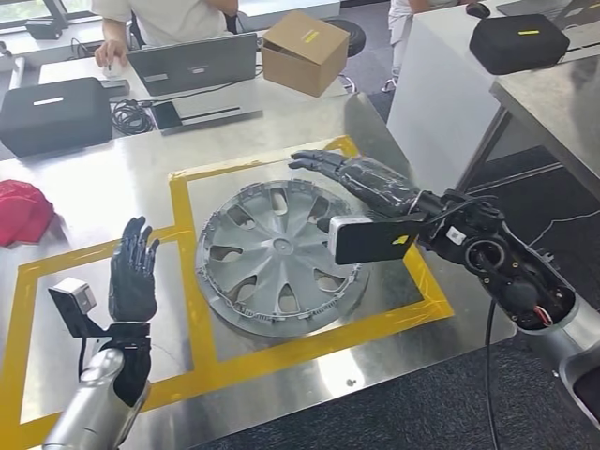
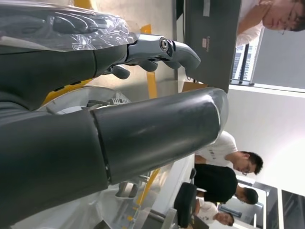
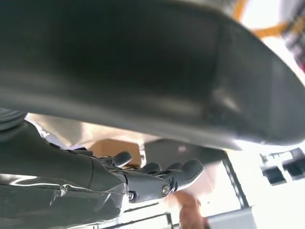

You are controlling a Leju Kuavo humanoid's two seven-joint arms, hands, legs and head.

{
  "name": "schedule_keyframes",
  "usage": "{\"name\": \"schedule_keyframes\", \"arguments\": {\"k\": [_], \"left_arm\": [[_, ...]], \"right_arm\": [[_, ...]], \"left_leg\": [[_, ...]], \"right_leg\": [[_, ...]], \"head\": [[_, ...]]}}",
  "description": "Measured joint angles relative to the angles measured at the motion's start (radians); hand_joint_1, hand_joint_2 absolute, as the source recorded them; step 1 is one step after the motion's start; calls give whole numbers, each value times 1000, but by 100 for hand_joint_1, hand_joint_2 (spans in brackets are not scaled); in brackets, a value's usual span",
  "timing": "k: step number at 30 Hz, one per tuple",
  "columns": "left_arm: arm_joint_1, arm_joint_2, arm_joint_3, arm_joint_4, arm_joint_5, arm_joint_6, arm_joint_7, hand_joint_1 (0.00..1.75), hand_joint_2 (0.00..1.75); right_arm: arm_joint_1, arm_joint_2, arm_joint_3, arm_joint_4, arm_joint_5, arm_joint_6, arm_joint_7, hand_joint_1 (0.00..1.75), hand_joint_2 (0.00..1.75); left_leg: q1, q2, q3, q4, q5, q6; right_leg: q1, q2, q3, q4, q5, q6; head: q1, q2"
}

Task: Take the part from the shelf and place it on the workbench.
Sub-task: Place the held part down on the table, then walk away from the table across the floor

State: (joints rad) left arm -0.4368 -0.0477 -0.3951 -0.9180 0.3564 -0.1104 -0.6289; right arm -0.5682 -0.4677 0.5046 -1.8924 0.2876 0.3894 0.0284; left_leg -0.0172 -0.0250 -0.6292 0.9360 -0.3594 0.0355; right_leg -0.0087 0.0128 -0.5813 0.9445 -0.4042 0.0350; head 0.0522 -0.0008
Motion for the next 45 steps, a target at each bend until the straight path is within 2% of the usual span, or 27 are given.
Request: {"name": "schedule_keyframes", "arguments": {"k": [5,8,20,40,45], "left_arm": [[-2,-8,0,-17,-4,20,13,0,0],[-3,-19,0,-23,-5,35,15,0,0],[0,-26,-1,-54,-1,67,11,0,0],[14,-28,-2,-94,6,84,12,0,0],[20,-25,-2,-107,11,91,17,0,0]], "right_arm": [[33,53,-79,16,-202,-212,-39,0,0],[75,80,-107,17,-275,-267,-53,0,0],[161,148,-122,21,-361,-314,-46,0,0],[169,175,-119,52,-389,-319,-47,0,0],[166,181,-114,64,-389,-320,-52,0,0]], "left_leg": [[0,-1,0,0,0,0],[0,-1,1,0,0,0],[0,0,1,0,0,0],[0,0,1,0,0,0],[-4,1,3,3,-8,13]], "right_leg": [[0,-1,1,-1,0,0],[0,-1,1,-1,0,0],[0,-1,1,-1,0,0],[0,-1,2,-1,0,0],[-2,0,7,-7,-1,8]], "head": [[0,0],[0,0],[0,0],[0,0],[-3,0]]}}
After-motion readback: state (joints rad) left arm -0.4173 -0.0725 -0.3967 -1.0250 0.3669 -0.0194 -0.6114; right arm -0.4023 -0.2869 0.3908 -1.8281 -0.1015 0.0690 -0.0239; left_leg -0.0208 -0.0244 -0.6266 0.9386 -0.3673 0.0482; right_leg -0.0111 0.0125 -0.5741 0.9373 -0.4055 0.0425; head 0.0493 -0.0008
